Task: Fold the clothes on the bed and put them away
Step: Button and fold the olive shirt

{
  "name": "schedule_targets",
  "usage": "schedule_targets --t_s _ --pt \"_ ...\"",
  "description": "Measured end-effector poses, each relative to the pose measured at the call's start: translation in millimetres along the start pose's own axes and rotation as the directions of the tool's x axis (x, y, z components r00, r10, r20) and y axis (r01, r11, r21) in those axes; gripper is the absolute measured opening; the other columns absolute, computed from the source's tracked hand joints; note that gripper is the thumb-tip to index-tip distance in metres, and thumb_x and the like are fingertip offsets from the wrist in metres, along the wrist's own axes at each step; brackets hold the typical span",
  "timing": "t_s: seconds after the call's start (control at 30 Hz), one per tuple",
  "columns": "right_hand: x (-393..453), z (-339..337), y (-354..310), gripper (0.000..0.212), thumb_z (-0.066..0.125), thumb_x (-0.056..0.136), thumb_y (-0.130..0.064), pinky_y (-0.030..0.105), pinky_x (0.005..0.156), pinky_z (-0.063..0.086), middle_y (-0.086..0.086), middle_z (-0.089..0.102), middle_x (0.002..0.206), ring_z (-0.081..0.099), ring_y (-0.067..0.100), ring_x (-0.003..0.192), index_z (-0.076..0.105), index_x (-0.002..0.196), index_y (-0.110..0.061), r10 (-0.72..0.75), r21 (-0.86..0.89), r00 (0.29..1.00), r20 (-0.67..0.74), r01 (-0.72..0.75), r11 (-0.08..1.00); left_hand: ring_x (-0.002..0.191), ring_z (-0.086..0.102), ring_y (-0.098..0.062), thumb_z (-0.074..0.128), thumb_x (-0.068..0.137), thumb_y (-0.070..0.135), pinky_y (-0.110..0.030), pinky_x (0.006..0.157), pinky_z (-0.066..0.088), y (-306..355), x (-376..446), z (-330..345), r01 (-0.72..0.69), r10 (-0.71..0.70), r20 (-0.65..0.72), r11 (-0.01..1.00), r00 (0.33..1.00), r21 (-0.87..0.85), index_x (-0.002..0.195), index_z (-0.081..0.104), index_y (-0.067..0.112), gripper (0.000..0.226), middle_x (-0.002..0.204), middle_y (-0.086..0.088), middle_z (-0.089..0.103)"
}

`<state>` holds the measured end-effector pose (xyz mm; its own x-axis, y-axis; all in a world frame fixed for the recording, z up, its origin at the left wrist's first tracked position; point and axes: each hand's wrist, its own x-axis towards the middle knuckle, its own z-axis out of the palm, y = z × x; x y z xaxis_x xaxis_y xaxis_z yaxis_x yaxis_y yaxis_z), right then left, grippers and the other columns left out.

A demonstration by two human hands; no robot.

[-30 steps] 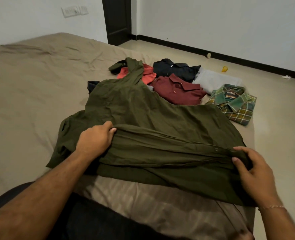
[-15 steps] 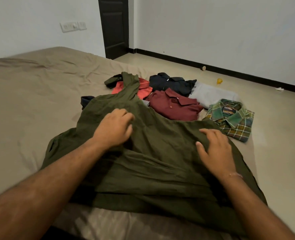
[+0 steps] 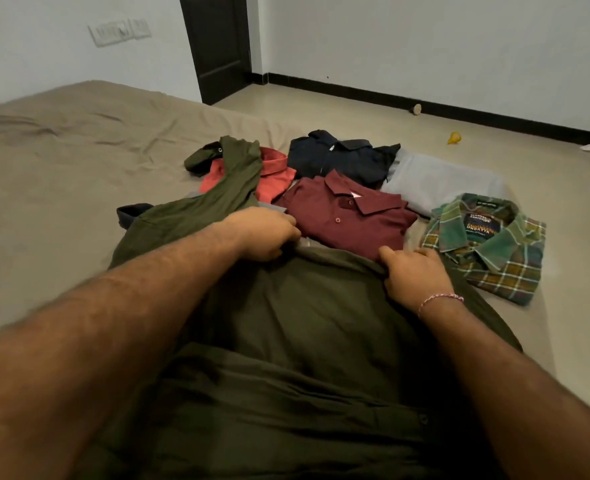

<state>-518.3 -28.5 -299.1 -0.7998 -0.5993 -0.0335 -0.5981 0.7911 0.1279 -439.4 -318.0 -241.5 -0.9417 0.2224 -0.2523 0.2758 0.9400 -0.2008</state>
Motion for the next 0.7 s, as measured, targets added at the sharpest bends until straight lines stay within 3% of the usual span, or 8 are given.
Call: schedule_targets --t_s 0.1,0.23,0.4,0.47,0.57,0.63,0.7 --pt "-12 -5 14 0.011 0.054 0.092 -0.028 0.042 0.093 0.043 -0.001 0.071 0.097 0.068 0.026 0.095 0.062 0.100 -0.030 0.023 -0.071 0.997 -0.069 -0.028 0.997 0.113 0.061 -0.024 0.065 0.094 0.033 -0.040 0.089 0.054 -8 -21 -11 -0.051 0.054 -0.065 0.998 0.996 0.039 0.121 0.063 0.025 0.029 0.119 0.001 0.060" --pt "-41 -16 26 0.019 0.069 0.078 -0.018 0.042 0.077 0.042 0.004 0.068 0.091 0.064 0.032 0.092 0.070 0.096 -0.022 0.014 -0.149 0.962 -0.271 -0.057 0.987 0.109 0.061 -0.025 0.064 0.091 0.032 -0.042 0.086 0.054 1 -61 -24 -0.078 0.103 -0.205 0.989 0.973 0.126 0.118 0.062 0.024 0.028 0.112 0.000 0.062" --pt "-102 -46 29 0.014 0.071 0.078 -0.019 0.042 0.087 0.048 0.002 0.071 0.083 0.066 0.030 0.085 0.065 0.088 -0.024 0.022 -0.201 0.950 -0.313 -0.089 0.976 0.098 0.060 -0.025 0.068 0.082 0.023 -0.039 0.085 0.052 30 -115 -31 -0.209 0.287 -0.388 0.950 0.876 0.230 0.104 0.063 0.018 0.023 0.105 -0.003 0.062" --pt "-131 -56 27 0.013 0.071 0.080 -0.019 0.039 0.081 0.050 -0.001 0.070 0.075 0.068 0.026 0.076 0.060 0.085 -0.026 0.045 -0.214 0.957 -0.287 -0.110 0.971 0.093 0.061 -0.024 0.067 0.081 0.027 -0.038 0.081 0.054 52 -141 -38 -0.205 0.242 -0.315 0.968 0.918 0.147 0.100 0.059 0.020 0.022 0.099 -0.002 0.064" --pt "-169 -61 24 0.009 0.067 0.085 -0.021 0.032 0.064 0.053 -0.006 0.071 0.075 0.071 0.020 0.070 0.062 0.088 -0.028 0.068 -0.205 0.958 -0.280 -0.129 0.970 0.083 0.065 -0.029 0.061 0.085 0.039 -0.036 0.067 0.049 82 -173 -44 -0.051 0.053 -0.018 0.992 0.998 0.114 0.107 0.058 0.025 0.026 0.092 -0.003 0.066" --pt "-193 -58 22 0.010 0.067 0.086 -0.022 0.031 0.066 0.055 -0.008 0.072 0.080 0.072 0.017 0.074 0.066 0.092 -0.030 0.079 -0.169 0.950 -0.301 -0.135 0.976 0.082 0.067 -0.027 0.063 0.083 0.045 -0.035 0.065 0.049 92 -195 -43 0.078 -0.096 0.101 0.982 0.990 0.170 0.108 0.064 0.028 0.030 0.091 -0.001 0.067" --pt "-215 -54 17 0.013 0.062 0.091 -0.026 0.034 0.077 0.056 -0.010 0.073 0.089 0.071 0.014 0.083 0.064 0.101 -0.034 0.083 -0.170 0.960 -0.269 -0.132 0.977 0.086 0.069 -0.027 0.065 0.081 0.052 -0.035 0.071 0.055 93 -219 -36 0.239 -0.284 0.196 0.945 0.939 0.222 0.104 0.068 0.028 0.033 0.095 0.000 0.069"
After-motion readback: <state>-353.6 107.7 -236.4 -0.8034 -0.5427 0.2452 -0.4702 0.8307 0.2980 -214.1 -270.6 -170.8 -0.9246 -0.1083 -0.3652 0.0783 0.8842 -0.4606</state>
